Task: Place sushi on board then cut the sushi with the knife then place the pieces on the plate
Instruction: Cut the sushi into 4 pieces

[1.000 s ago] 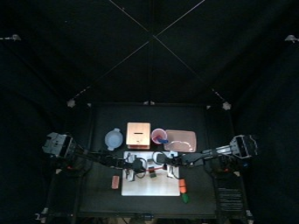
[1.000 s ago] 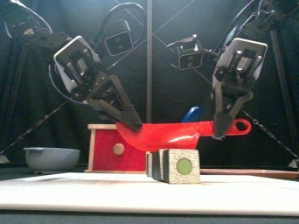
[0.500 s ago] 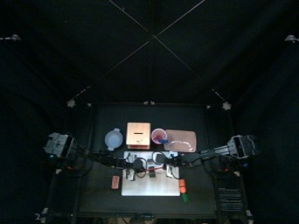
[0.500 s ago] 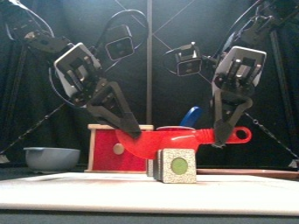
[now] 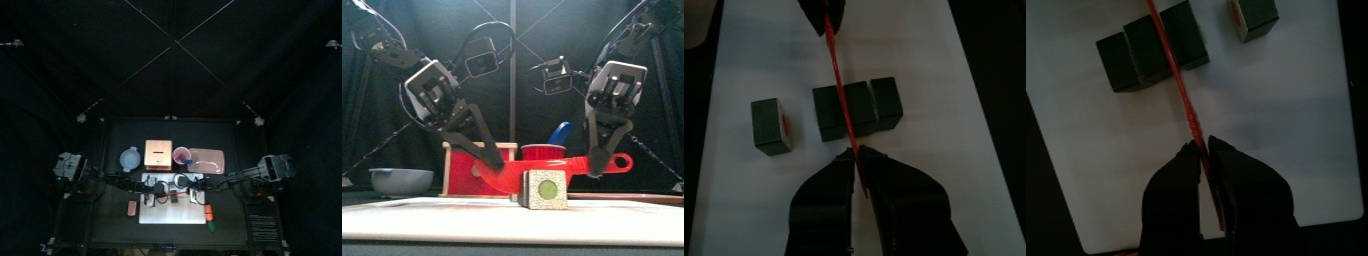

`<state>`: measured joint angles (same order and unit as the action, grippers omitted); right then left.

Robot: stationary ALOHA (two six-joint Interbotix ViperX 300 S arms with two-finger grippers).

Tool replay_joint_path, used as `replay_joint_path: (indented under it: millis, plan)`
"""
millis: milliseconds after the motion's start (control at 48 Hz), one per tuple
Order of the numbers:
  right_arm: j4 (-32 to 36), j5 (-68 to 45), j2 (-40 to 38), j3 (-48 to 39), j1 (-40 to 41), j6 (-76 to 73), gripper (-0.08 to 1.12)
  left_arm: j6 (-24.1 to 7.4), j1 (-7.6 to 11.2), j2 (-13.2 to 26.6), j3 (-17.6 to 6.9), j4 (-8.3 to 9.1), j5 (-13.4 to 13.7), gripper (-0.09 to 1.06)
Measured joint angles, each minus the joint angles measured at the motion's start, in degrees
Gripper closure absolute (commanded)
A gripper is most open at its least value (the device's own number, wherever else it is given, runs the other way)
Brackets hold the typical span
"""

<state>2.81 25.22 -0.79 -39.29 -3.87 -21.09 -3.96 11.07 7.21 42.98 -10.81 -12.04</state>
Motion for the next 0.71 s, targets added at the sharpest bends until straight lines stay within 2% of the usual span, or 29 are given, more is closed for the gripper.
replay_joint_path:
  millis: [417, 708]
  plan:
    - [-0.2, -0.1, 1.4, 0.0, 0.0, 0.0, 0.71, 0.0, -0.09, 0.6, 0.0, -0.44, 0.0, 0.44]
    - [0.4, -0.1, 1.7, 0.4, 0.5, -0.1, 0.71, -0.3, -0.97, 0.6, 0.0, -0.44, 0.1, 0.44]
